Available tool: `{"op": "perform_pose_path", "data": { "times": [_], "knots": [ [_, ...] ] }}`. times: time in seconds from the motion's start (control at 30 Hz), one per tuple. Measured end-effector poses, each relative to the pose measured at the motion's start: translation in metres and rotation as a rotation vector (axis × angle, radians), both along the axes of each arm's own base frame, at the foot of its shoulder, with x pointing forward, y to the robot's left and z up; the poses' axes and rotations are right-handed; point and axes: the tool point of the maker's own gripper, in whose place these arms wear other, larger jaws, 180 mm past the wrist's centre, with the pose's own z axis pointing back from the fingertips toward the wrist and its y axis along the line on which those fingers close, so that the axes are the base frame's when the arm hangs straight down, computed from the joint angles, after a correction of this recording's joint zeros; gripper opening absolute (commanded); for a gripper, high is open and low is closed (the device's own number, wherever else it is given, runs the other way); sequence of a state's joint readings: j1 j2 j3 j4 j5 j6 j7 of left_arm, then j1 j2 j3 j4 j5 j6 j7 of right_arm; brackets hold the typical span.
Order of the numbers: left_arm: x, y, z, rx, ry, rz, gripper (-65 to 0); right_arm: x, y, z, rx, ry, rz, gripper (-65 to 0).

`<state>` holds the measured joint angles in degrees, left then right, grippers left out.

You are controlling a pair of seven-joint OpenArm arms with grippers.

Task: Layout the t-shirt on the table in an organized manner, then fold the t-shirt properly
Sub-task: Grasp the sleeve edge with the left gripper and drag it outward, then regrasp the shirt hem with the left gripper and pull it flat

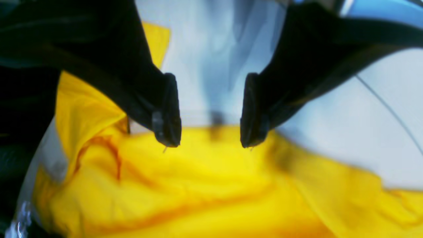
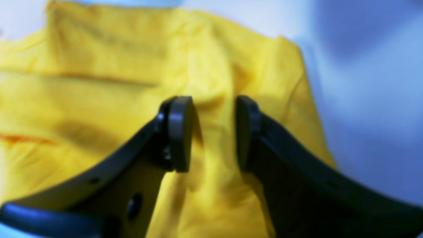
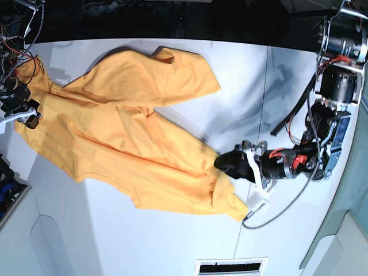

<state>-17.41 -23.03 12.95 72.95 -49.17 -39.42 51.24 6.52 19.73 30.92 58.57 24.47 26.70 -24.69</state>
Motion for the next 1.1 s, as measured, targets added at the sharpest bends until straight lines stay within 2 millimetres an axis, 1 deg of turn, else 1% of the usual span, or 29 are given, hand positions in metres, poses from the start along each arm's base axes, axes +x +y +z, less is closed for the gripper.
{"op": "perform_pose_path", "data": {
  "times": [0.07, 0.13, 0.23, 0.3, 0.37, 0.43, 0.53, 0.6, 0.63, 0.77, 0.87, 0.97, 1.1],
  "knots": [
    [-0.030, -0.005, -0.006, 0.013, 0.004, -0.043, -32.5, 0.006, 0.012, 0.013, 0.028, -0.025, 0.058, -42.9],
    [-0.058, -0.015, -0.010, 0.014, 0.007, -0.086, -32.5, 0.017, 0.020, 0.033, 0.051, -0.078, 0.091, -42.9],
    [-0.093, -0.033, -0.010, -0.006, 0.000, -0.132, -32.5, 0.025, 0.027, 0.055, 0.042, -0.098, 0.137, -42.9],
    [-0.110, -0.036, -0.020, -0.003, 0.009, -0.134, -32.5, 0.024, 0.032, 0.064, 0.032, -0.084, 0.173, -42.9],
    [-0.122, -0.031, -0.039, 0.060, 0.018, -0.128, -32.5, 0.023, 0.036, 0.069, 0.035, -0.074, 0.196, -42.9],
    [-0.133, -0.031, -0.054, 0.099, 0.029, -0.126, -32.5, 0.023, 0.040, 0.072, 0.043, -0.070, 0.212, -42.9],
    [-0.137, -0.035, -0.064, 0.125, 0.029, -0.126, -32.5, 0.024, 0.045, 0.075, 0.072, -0.078, 0.217, -42.9],
    [-0.129, -0.034, -0.063, 0.134, -0.001, -0.113, -32.5, 0.022, 0.046, 0.075, 0.087, -0.078, 0.218, -42.9],
    [-0.127, -0.034, -0.063, 0.134, -0.009, -0.112, -32.5, 0.019, 0.047, 0.073, 0.097, -0.078, 0.216, -42.9],
    [-0.132, -0.022, -0.079, 0.196, 0.008, -0.113, -32.5, 0.000, 0.048, 0.057, 0.106, -0.030, 0.218, -42.9],
    [-0.129, -0.021, -0.080, 0.198, -0.008, -0.107, -32.5, -0.009, 0.049, 0.050, 0.108, -0.007, 0.220, -42.9],
    [-0.122, -0.015, -0.081, 0.225, -0.029, -0.069, -32.5, -0.009, 0.050, 0.052, 0.117, -0.016, 0.218, -42.9],
    [-0.120, -0.011, -0.083, 0.259, -0.044, -0.070, -32.5, -0.020, 0.051, 0.044, 0.122, 0.006, 0.218, -42.9]
  ]
}}
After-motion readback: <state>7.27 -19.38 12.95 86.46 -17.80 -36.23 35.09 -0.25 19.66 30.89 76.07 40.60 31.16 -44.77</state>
